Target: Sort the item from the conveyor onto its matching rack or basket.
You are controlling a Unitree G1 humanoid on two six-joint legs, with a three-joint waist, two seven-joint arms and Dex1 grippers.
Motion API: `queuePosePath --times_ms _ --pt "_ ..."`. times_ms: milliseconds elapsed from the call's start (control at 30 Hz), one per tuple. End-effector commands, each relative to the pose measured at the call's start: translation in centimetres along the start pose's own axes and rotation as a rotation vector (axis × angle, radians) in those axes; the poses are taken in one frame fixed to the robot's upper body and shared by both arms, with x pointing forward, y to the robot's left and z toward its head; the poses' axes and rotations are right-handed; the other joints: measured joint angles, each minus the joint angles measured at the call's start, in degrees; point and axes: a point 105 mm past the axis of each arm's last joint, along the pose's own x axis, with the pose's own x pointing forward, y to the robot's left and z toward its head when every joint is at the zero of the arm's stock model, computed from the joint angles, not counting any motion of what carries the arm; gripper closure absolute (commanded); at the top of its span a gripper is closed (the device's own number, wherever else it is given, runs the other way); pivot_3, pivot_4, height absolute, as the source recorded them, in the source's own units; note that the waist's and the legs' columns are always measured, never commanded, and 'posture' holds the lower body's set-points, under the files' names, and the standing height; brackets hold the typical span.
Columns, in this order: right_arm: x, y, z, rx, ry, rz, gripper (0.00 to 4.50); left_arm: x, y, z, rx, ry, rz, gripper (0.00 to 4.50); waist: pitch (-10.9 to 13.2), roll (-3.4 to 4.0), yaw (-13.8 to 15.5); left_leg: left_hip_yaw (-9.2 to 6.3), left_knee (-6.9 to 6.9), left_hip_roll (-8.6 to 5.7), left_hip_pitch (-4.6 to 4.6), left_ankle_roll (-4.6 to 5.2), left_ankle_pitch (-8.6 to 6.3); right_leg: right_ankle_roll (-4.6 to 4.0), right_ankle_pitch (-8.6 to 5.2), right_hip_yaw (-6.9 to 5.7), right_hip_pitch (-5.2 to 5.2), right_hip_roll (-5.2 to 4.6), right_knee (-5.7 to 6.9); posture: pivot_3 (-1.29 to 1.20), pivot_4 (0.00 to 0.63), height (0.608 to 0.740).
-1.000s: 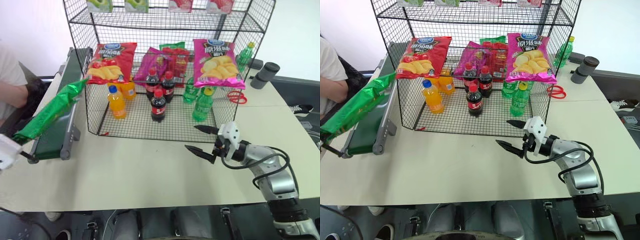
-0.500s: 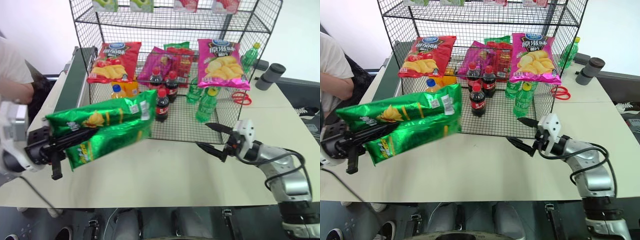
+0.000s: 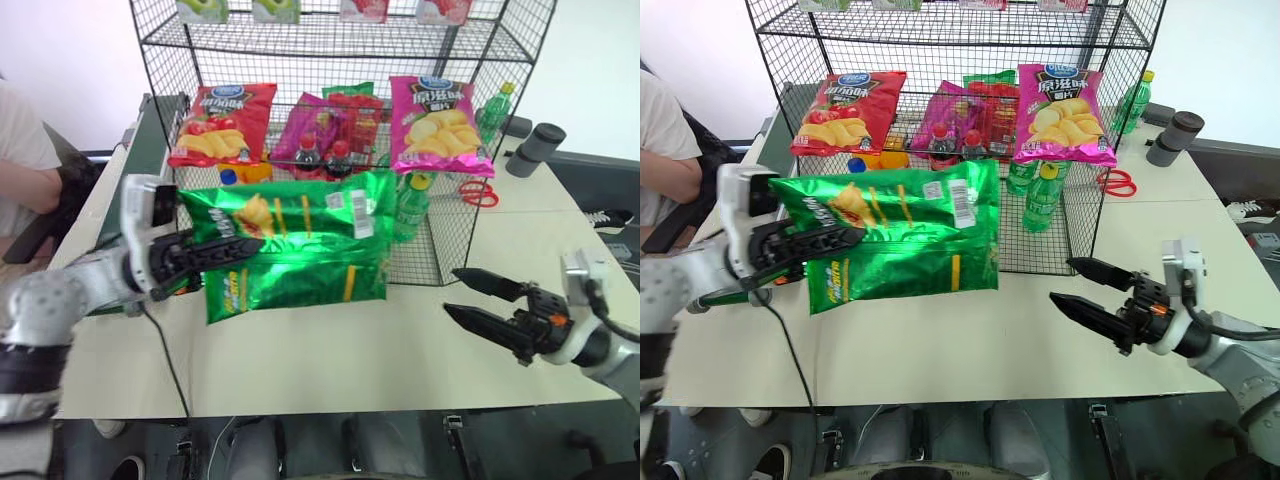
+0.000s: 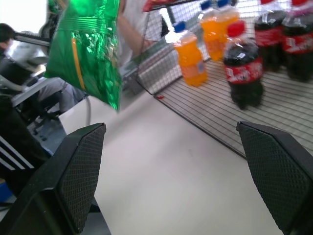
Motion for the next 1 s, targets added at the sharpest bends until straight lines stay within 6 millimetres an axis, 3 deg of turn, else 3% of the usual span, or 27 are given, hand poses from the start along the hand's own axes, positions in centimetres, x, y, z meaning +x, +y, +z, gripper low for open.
queuePosePath --times_ms 33,100,333,467,733,933,1000 --pt "1.0 0.7 1.1 -0.073 -0.021 0.03 0.0 0.2 0.1 0.6 -0.081 0.011 -0.074 4.47 0.01 -0.01 0.09 0.0 0.0 -0.02 -0.01 0.0 0.0 0.0 0.0 0.0 0.0 0.0 0.0 0.0 0.15 0.74" --pt "1.3 0.4 1.3 -0.066 -0.032 0.023 0.0 0.6 0.4 0.6 -0.12 0.026 -0.105 4.47 0.01 -0.02 0.12 0.0 0.0 -0.03 -0.05 0.0 0.0 0.02 -0.02 0.0 -0.03 -0.01 -0.02 0.0 0.15 0.74" --pt "1.5 3.3 1.6 0.082 -0.063 0.175 0.0 1.9 1.0 0.2 -0.121 0.07 -0.173 4.47 0.02 -0.03 0.61 -0.01 -0.01 0.06 -0.17 -0.04 0.03 0.1 -0.08 0.01 -0.04 -0.06 -0.22 0.0 0.15 0.74" --pt "2.8 4.4 1.3 0.131 -0.045 0.234 0.0 2.4 1.0 -0.2 -0.134 0.074 -0.203 4.47 0.04 -0.06 0.32 -0.01 0.0 0.08 -0.17 -0.02 0.01 0.11 -0.07 0.04 -0.01 -0.1 -0.23 0.0 0.15 0.74" --pt "5.5 4.7 1.2 0.168 -0.025 0.294 0.0 3.0 1.2 -0.8 -0.119 0.08 -0.214 4.47 0.05 -0.08 0.22 -0.06 0.0 0.08 -0.14 -0.01 0.01 0.11 -0.07 0.04 -0.01 -0.1 -0.17 0.0 0.15 0.74" --pt "5.9 5.1 1.2 0.196 -0.009 0.321 0.0 2.8 1.3 -1.2 -0.103 0.077 -0.198 4.47 0.07 -0.11 0.47 -0.08 0.0 0.09 -0.33 -0.01 0.01 0.12 -0.08 0.03 -0.11 -0.16 -0.28 0.0 0.15 0.74" --pt "6.0 5.0 0.9 0.204 0.002 0.32 0.57 2.8 1.4 -1.4 -0.091 0.077 -0.193 4.5 0.07 -0.11 0.47 -0.09 0.0 0.1 -0.34 -0.01 0.01 0.12 -0.08 0.03 -0.11 -0.18 -0.3 0.0 0.15 0.74"
